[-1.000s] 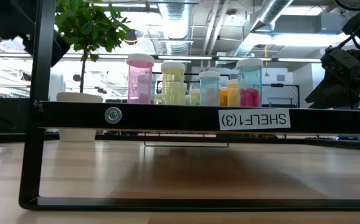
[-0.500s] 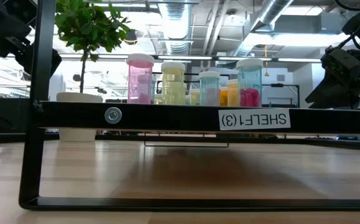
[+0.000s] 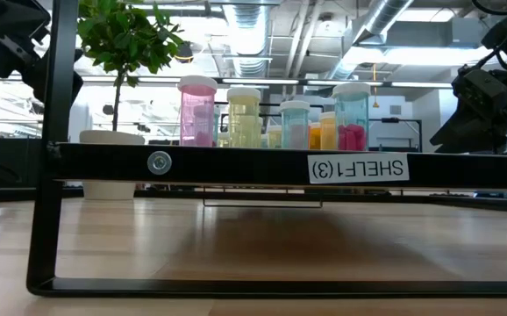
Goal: Pick and place medicine bottles onto shelf by color
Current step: Return to Home Position
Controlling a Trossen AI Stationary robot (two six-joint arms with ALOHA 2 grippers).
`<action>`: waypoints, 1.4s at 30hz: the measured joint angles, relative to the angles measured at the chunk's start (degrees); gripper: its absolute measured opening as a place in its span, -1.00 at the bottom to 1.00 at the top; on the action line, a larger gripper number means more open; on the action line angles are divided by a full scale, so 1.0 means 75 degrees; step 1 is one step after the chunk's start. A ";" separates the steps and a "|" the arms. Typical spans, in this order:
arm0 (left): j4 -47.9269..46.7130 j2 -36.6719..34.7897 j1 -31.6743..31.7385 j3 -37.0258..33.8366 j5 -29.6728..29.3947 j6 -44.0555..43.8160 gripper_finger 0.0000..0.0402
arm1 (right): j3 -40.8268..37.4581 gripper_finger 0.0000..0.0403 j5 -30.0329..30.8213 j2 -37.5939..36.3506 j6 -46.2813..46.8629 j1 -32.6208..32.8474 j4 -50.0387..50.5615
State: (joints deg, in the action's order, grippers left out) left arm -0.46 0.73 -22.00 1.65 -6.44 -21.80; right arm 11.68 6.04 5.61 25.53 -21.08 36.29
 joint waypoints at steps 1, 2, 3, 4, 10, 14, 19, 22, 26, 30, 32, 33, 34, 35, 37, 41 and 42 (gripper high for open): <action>0.0012 -0.0014 0.0000 -0.0003 -0.0062 -0.0030 0.02 | 0.0000 0.16 0.0000 0.0000 0.0001 0.0000 0.0003; 0.0017 -0.0012 0.0000 -0.0003 -0.0107 -0.0070 0.02 | 0.0000 0.16 0.0000 0.0000 -0.0001 0.0002 0.0002; 0.0017 -0.0012 0.0000 -0.0003 -0.0122 -0.0110 0.02 | 0.0000 0.16 0.0000 0.0000 0.0001 0.0000 0.0000; 0.0017 -0.0012 0.0003 -0.0003 -0.0120 -0.0173 0.02 | 0.0000 0.16 0.0000 0.0000 0.0001 0.0000 0.0003; -0.0018 -0.0009 0.0000 -0.0006 0.0359 -0.1341 0.02 | 0.0000 0.16 0.0000 0.0000 -0.0001 0.0000 0.0001; -0.0015 -0.0009 0.0000 -0.0006 0.0297 -0.1722 0.02 | 0.0000 0.16 0.0000 0.0000 0.0000 0.0000 0.0000; -0.0010 -0.0006 0.0000 -0.0006 0.0188 -0.1729 0.02 | 0.0000 0.16 -0.0003 0.0000 -0.0001 0.0000 0.0003; -0.0021 -0.0006 0.0000 -0.0006 0.0186 -0.1729 0.02 | 0.0000 0.16 -0.0003 0.0000 -0.0001 0.0000 0.0003; -0.0025 -0.0006 0.0000 -0.0006 0.0183 -0.1729 0.02 | 0.0000 0.16 -0.0001 0.0000 0.0001 0.0002 0.0003; -0.0028 -0.0006 0.0000 -0.0006 0.0175 -0.1729 0.02 | 0.0000 0.16 -0.0001 0.0000 -0.0001 0.0001 0.0003; -0.0030 -0.0006 0.0000 -0.0006 0.0169 -0.1729 0.02 | 0.0000 0.16 -0.0001 0.0000 0.0001 0.0001 0.0003; -0.0030 -0.0006 0.0000 -0.0006 0.0169 -0.1729 0.02 | 0.0000 0.16 0.0000 0.0000 -0.0001 0.0000 0.0001; -0.0030 -0.0006 0.0000 -0.0006 0.0169 -0.1729 0.02 | 0.0000 0.16 -0.0002 0.0000 0.0001 0.0001 0.0000; -0.0031 -0.0006 0.0000 -0.0006 0.0169 -0.1729 0.02 | 0.0000 0.16 0.0000 0.0000 0.0001 0.0000 0.0000; -0.0033 -0.0006 0.0000 -0.0006 0.0169 -0.1729 0.02 | 0.0000 0.16 -0.0001 0.0000 0.0000 0.0000 0.0002; -0.0036 -0.0006 0.0000 -0.0003 0.0169 -0.1728 0.02 | 0.0000 0.16 0.0000 0.0000 0.0001 0.0000 0.0003; -0.0033 -0.0006 0.0000 -0.0003 0.0154 -0.1667 0.02 | 0.0000 0.16 0.0000 0.0000 -0.0001 0.0003 0.0003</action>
State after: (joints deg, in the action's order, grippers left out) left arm -0.71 0.69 -22.00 1.63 -5.28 -34.30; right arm 11.68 6.04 5.61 25.52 -21.06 36.32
